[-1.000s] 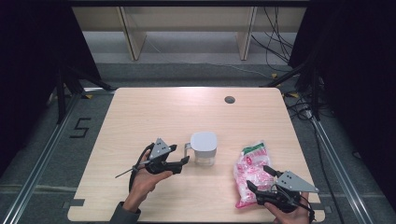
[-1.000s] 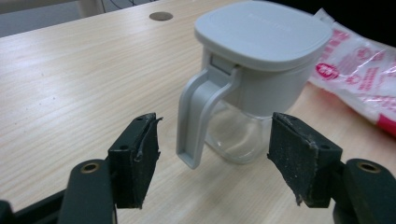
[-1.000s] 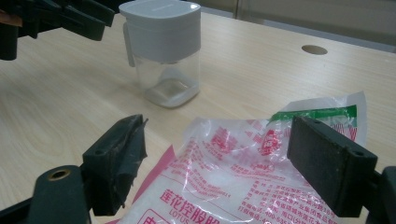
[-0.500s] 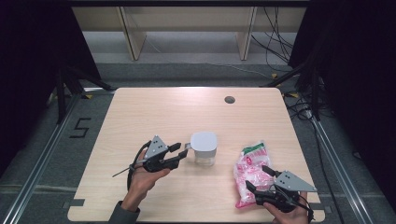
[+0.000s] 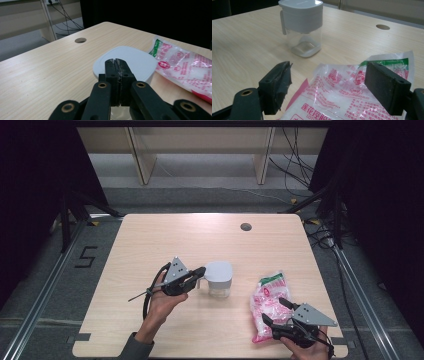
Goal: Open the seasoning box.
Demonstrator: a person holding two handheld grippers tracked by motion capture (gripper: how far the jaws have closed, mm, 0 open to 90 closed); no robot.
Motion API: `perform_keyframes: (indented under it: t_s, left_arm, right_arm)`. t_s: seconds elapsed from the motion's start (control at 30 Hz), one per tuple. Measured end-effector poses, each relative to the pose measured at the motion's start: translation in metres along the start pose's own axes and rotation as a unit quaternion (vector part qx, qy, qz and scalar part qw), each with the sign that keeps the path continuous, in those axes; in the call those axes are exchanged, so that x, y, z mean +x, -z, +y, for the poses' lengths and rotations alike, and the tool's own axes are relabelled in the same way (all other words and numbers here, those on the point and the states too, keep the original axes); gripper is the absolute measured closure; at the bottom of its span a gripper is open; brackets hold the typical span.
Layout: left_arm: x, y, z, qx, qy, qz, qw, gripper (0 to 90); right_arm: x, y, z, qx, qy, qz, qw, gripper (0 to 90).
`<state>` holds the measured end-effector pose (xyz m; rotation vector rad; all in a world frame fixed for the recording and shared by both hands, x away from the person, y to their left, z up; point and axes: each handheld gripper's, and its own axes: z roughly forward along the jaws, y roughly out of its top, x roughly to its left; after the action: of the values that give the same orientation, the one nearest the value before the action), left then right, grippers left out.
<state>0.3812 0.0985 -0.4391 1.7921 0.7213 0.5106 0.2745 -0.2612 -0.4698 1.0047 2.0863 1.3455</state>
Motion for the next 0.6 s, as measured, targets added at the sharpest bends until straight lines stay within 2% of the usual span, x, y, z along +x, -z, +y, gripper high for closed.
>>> perform_keyframes:
  t_s: [0.03,0.07,0.17,0.23,0.27,0.33,0.4,0.47,0.5,0.53,0.6]
  left_arm:
    - [0.0,0.0,0.0,0.0,0.0,0.0,1.0,88.8]
    - [0.001,-0.002,-0.001,-0.003,0.014,-0.001,0.9999,88.8]
    - [0.005,-0.01,-0.001,-0.004,0.024,-0.004,0.9997,89.0]
    - [0.005,-0.012,-0.001,-0.003,0.028,-0.01,0.9996,88.5]
    - [0.005,-0.015,-0.002,0.001,0.024,-0.008,0.9997,88.5]
    - [0.004,-0.016,-0.003,0.001,0.029,-0.006,0.9996,88.6]
    - [0.004,-0.016,-0.003,0.002,0.028,-0.005,0.9996,88.4]
    - [0.004,-0.015,-0.003,0.001,0.023,-0.006,0.9997,88.0]
    - [0.004,-0.015,-0.004,0.0,0.031,-0.006,0.9995,87.9]
    - [0.005,-0.016,-0.004,-0.003,0.027,-0.007,0.9996,87.8]
    - [0.004,-0.015,-0.005,-0.006,0.037,-0.006,0.9993,87.9]
  right_arm:
    - [0.0,0.0,0.0,0.0,0.0,0.0,1.0,22.4]
    - [0.0,0.0,0.0,0.002,0.002,0.001,1.0,22.8]
    - [0.002,0.0,0.001,0.001,-0.001,-0.004,1.0,23.4]
    - [0.003,0.001,0.001,0.004,-0.006,-0.005,1.0,23.8]
    - [0.003,0.001,0.001,0.004,-0.006,-0.005,1.0,23.8]
    - [0.003,0.001,0.0,0.004,-0.01,-0.004,0.9999,26.1]
    - [0.001,0.0,0.0,-0.004,0.007,-0.005,1.0,27.8]
    - [0.0,0.0,0.0,-0.005,0.01,-0.002,0.9999,29.0]
    - [0.0,0.0,0.001,-0.005,0.009,-0.002,0.9999,29.0]
    - [0.001,0.0,0.001,-0.002,0.007,0.002,1.0,29.0]
    - [0.001,-0.003,0.003,-0.012,0.018,-0.006,0.9998,29.6]
